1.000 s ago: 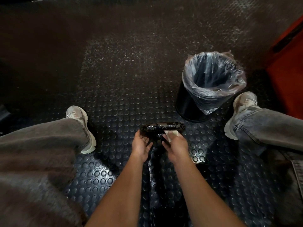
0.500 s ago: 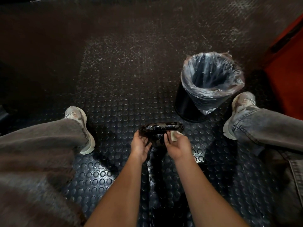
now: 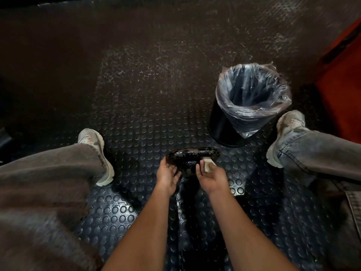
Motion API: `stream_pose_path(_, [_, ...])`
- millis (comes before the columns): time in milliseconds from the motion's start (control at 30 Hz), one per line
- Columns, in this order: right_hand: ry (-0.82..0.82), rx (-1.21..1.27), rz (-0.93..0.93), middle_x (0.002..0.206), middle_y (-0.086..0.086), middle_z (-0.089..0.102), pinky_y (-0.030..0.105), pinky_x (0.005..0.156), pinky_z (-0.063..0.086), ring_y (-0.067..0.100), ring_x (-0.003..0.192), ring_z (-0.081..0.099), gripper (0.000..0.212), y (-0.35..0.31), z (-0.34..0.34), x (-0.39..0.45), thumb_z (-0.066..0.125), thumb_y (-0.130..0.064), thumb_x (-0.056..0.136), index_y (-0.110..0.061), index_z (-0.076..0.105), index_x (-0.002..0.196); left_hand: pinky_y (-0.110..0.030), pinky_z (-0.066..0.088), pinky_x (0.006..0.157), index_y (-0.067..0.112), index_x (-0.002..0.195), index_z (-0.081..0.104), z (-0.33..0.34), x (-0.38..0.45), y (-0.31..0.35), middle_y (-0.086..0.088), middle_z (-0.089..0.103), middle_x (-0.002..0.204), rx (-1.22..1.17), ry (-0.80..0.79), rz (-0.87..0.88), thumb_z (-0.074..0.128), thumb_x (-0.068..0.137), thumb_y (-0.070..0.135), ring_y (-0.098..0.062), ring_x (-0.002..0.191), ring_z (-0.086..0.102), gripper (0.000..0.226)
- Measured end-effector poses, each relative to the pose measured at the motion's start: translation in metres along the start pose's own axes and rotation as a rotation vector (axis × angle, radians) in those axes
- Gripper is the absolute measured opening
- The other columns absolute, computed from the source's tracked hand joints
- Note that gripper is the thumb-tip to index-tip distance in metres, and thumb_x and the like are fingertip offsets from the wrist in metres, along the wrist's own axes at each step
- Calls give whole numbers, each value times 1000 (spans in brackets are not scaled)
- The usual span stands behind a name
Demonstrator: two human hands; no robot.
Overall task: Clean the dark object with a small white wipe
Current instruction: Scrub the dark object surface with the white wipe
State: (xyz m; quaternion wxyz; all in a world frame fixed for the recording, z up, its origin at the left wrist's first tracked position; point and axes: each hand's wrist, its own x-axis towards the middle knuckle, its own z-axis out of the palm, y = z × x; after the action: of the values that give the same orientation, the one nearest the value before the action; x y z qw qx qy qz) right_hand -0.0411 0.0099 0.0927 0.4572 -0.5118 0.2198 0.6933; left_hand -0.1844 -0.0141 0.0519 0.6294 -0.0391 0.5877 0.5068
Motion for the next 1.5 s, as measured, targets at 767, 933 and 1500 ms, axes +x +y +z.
stream_pose_path(767, [-1, -158, 64, 102, 8, 70, 32, 77, 52, 16, 90, 66, 22, -13, -6, 8, 44, -11, 106, -3, 62, 115, -42, 37, 116, 11, 141, 54, 0, 2, 0, -9, 61, 137, -8, -21, -5, 34, 107, 44, -22, 131, 53, 52])
stream_pose_path(933, [-100, -55, 5, 114, 17, 62, 41, 90, 53, 25, 99, 64, 10, -3, 9, -2, 53, 0, 101, -3, 58, 109, -44, 39, 114, 12, 134, 59, 0, 0, 0, -9, 66, 131, 12, -6, 10, 33, 107, 44, -22, 127, 57, 49])
stream_pose_path(1500, [-99, 38, 1, 107, 17, 58, 40, 91, 54, 25, 93, 61, 13, -2, 9, -3, 47, 0, 103, 0, 56, 112, -43, 42, 113, 12, 134, 59, 2, -2, 1, -8, 67, 129, -4, 5, 3, 34, 107, 44, -21, 124, 58, 48])
